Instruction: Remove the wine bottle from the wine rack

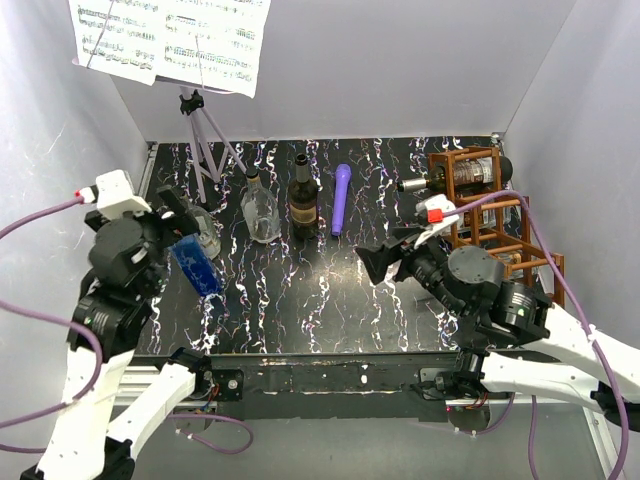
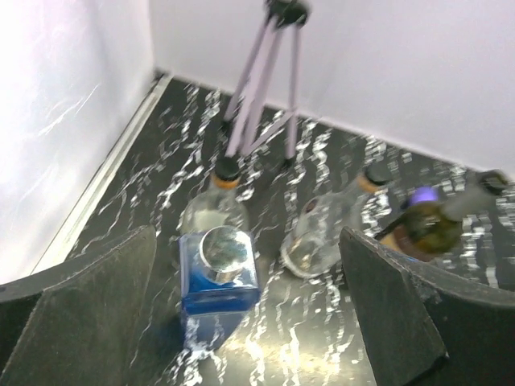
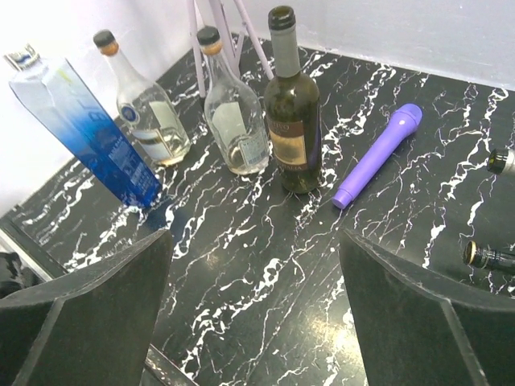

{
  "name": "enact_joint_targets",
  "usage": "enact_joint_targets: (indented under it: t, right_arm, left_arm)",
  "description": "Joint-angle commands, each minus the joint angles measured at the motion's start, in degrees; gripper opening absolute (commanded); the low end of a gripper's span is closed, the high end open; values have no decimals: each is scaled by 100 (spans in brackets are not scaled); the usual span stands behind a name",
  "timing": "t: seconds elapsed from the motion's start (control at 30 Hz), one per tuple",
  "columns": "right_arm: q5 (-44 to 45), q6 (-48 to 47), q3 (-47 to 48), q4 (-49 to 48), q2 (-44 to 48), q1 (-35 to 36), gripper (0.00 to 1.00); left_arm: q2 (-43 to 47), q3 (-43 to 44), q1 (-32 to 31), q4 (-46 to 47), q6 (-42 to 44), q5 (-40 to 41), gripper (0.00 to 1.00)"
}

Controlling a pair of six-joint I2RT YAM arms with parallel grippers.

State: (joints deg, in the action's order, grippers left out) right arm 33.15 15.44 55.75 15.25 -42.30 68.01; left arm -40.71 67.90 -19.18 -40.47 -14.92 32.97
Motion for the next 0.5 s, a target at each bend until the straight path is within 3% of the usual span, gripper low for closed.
enact_joint_targets:
  t: [0.0,0.1,0.3,0.47]
  right_arm:
    - [-54,-427,392,-92,-321,11,92]
    - [139,-909,708,66,-681,11,96]
    - [1054,-2825,1376,258,-1648,-392,98]
    - [-201,-3651,1563,358,-2001,-1894,96]
  left_arm:
    - [221,601,37,3,296,-1481,98]
    - [248,751,37,126,376,-3142,98]
    - [-112,436,28,512,24,-6492,98]
    - [89,-776,-94,1303,-73,-7024,98]
